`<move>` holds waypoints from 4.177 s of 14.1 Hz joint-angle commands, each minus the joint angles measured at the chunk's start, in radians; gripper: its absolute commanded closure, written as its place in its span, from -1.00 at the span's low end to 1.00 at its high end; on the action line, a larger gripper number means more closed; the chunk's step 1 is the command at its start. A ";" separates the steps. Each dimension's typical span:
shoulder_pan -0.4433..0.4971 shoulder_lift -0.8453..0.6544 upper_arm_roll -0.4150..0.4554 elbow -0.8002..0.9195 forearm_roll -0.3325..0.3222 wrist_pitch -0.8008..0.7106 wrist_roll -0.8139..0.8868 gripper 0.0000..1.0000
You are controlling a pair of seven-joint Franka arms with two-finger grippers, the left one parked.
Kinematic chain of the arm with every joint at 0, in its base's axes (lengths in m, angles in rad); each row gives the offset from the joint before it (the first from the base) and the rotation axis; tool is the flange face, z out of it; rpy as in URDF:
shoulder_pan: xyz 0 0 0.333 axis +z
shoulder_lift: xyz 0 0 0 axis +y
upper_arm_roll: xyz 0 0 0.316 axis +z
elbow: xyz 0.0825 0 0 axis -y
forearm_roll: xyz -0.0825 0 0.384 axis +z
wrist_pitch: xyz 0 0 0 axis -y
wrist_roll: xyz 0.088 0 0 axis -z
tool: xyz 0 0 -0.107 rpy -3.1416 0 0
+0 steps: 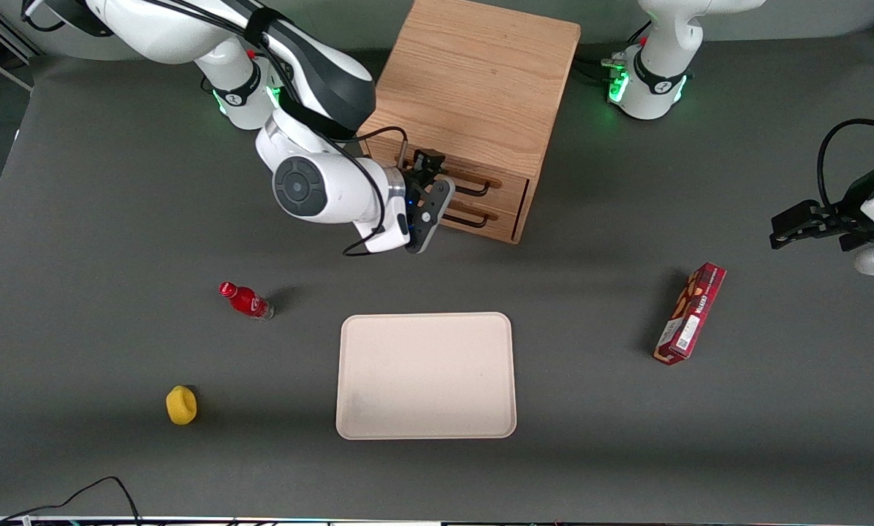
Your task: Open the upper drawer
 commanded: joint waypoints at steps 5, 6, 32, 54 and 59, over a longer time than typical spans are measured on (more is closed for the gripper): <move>0.015 0.063 0.026 0.018 -0.060 0.034 0.045 -1.00; 0.015 0.065 0.026 0.018 -0.063 0.034 0.045 -1.00; 0.010 0.212 -0.084 0.274 -0.175 -0.049 0.047 -1.00; 0.010 0.345 -0.194 0.555 -0.175 -0.069 -0.036 -1.00; 0.003 0.335 -0.193 0.582 -0.173 -0.090 -0.034 -1.00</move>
